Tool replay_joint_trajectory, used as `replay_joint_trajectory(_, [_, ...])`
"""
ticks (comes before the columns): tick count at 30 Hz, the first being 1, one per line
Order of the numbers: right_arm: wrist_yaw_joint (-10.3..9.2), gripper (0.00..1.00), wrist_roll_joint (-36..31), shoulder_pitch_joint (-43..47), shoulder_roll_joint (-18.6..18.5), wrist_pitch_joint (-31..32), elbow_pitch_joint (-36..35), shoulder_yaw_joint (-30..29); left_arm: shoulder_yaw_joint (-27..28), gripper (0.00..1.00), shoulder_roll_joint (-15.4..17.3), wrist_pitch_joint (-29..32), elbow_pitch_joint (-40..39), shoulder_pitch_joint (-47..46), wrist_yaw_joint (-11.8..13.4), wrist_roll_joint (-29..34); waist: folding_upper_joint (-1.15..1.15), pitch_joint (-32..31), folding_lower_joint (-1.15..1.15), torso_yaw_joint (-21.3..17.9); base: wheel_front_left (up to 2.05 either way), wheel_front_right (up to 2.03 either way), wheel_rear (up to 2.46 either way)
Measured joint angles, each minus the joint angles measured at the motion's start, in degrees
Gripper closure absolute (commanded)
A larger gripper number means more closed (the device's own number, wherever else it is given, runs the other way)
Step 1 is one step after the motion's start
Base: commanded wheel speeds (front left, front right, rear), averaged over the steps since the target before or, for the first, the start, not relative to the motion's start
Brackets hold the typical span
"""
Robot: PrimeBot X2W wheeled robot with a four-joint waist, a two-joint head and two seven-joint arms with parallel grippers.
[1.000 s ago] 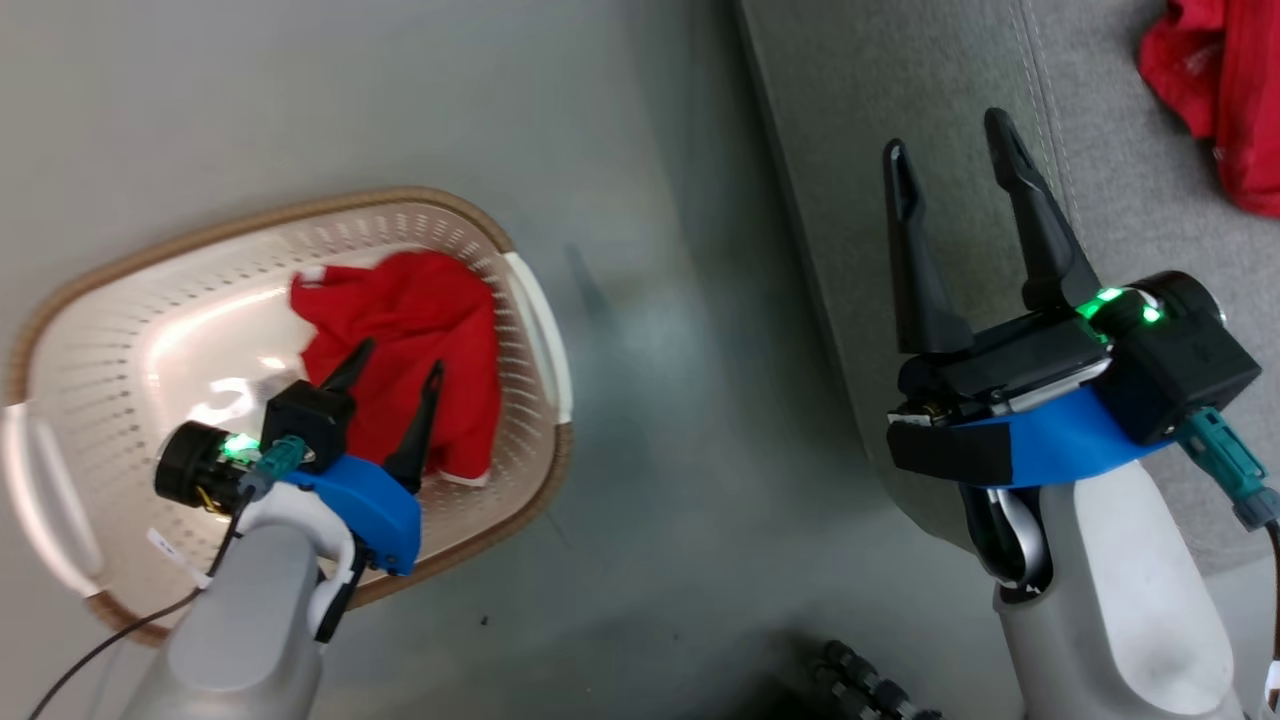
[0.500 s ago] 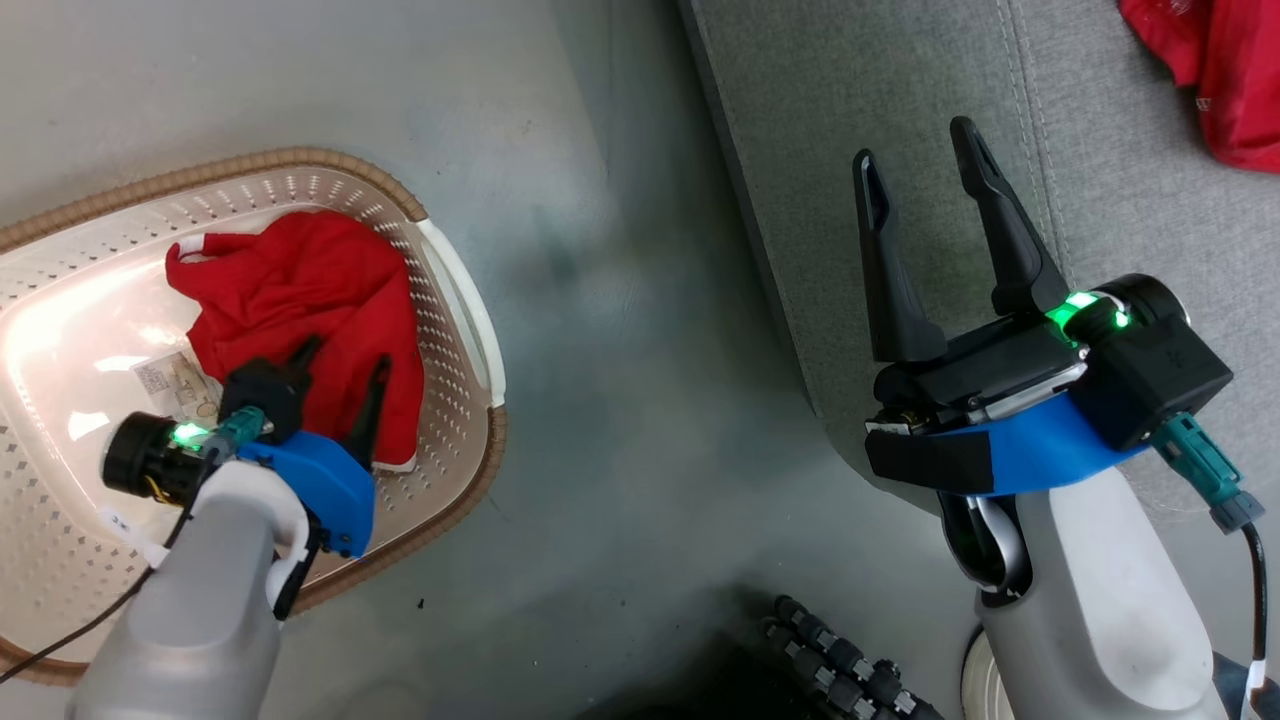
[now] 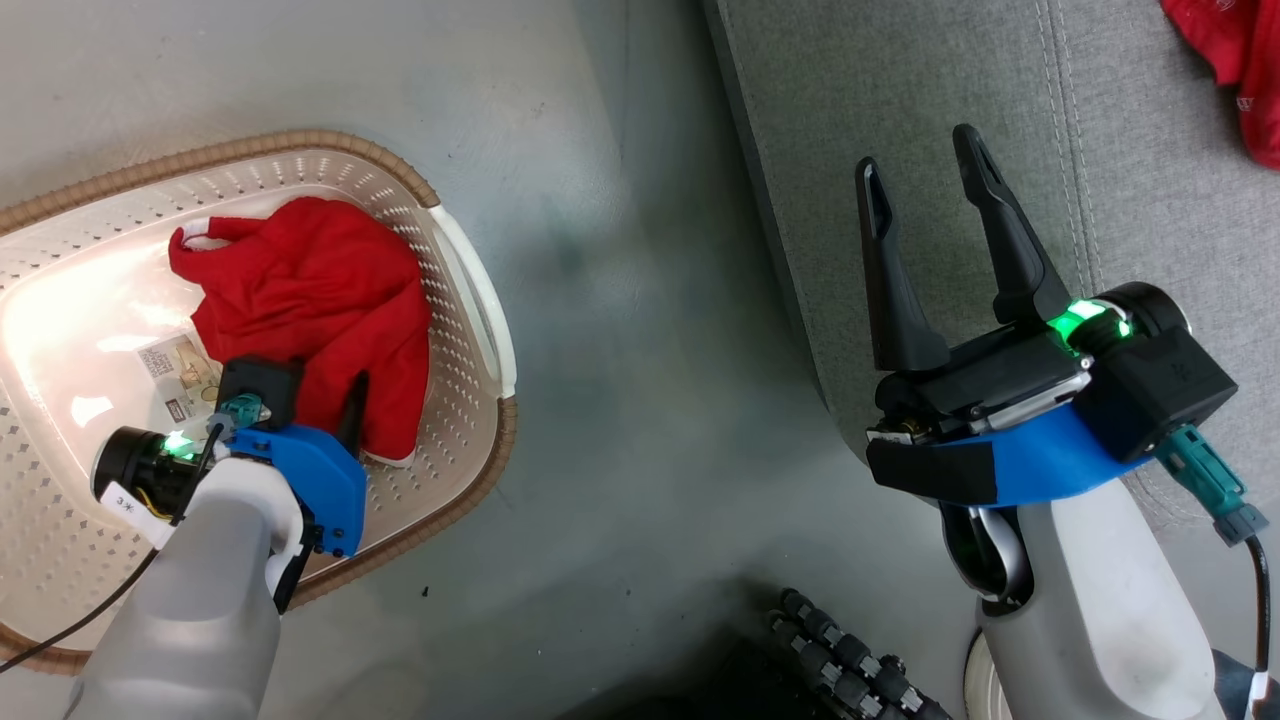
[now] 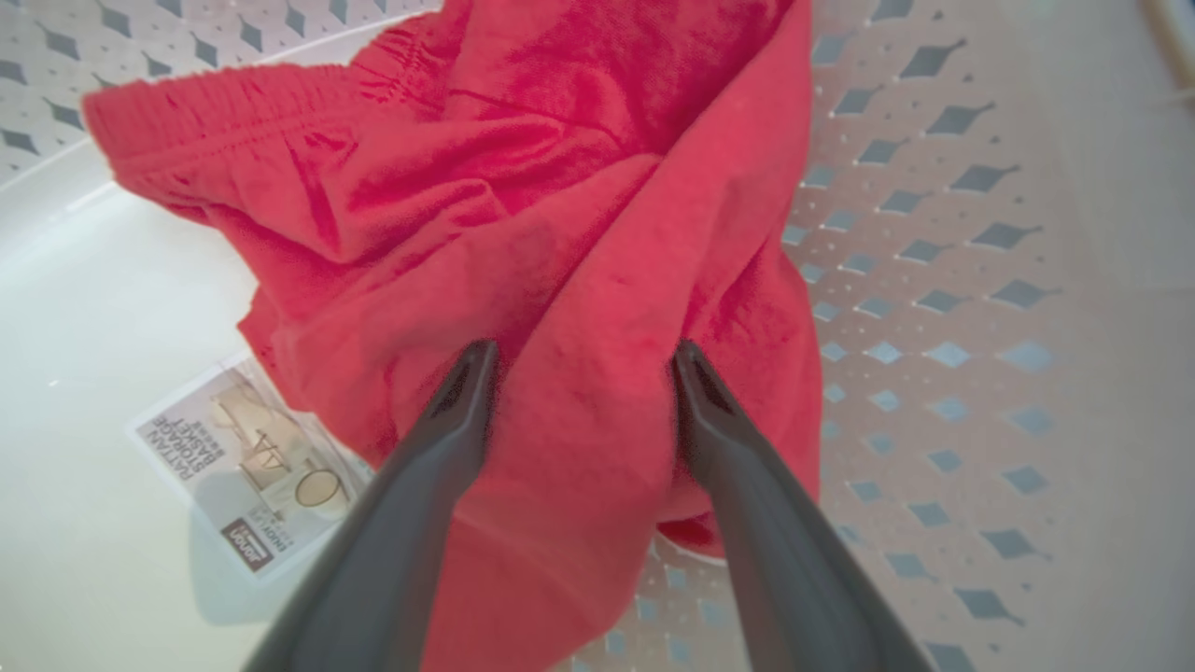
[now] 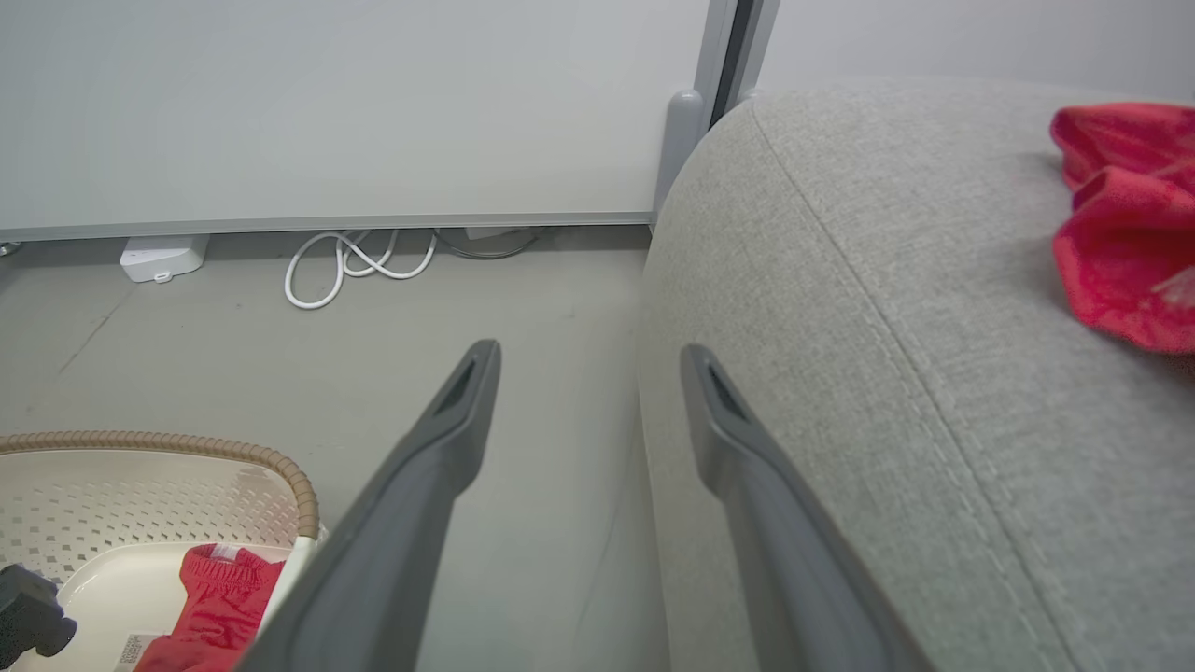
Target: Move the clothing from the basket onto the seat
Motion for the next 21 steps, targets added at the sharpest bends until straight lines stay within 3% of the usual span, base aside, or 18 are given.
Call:
replay_joint_trajectory(1, [0.0, 0.0, 0.1, 0.0, 0.0, 0.0, 0.0, 0.0, -0.2, 0.84, -0.1, 0.1, 0.6, -0.3, 0.0, 0.0, 0.0, 0.0, 0.0, 0.0, 0.0, 0.0, 0.0])
replay_joint_trajectory(2, [0.0, 0.0, 0.1, 0.0, 0.0, 0.0, 0.0, 0.1, -0.4, 0.84, -0.3, 0.2, 1.0, -0.6, -0.1, -0.1, 0.0, 0.1, 0.0, 0.0, 0.0, 0.0, 0.0])
replay_joint_trajectory(3, [0.0, 0.0, 0.2, 0.0, 0.0, 0.0, 0.1, 0.1, -0.6, 1.0, -0.4, 0.4, 1.5, -0.8, -0.3, -0.1, 0.0, 0.0, 0.0, 0.0, 0.0, 0.0, 0.0])
replay_joint_trajectory(21, [0.0, 0.0, 1.3, -1.2, 0.0, -0.2, 2.2, 2.2, -1.6, 1.0, -0.2, -0.2, 4.5, -2.2, -1.0, -2.6, 0.0, -1.3, 0.0, -0.4, 0.0, 0.0, 0.0])
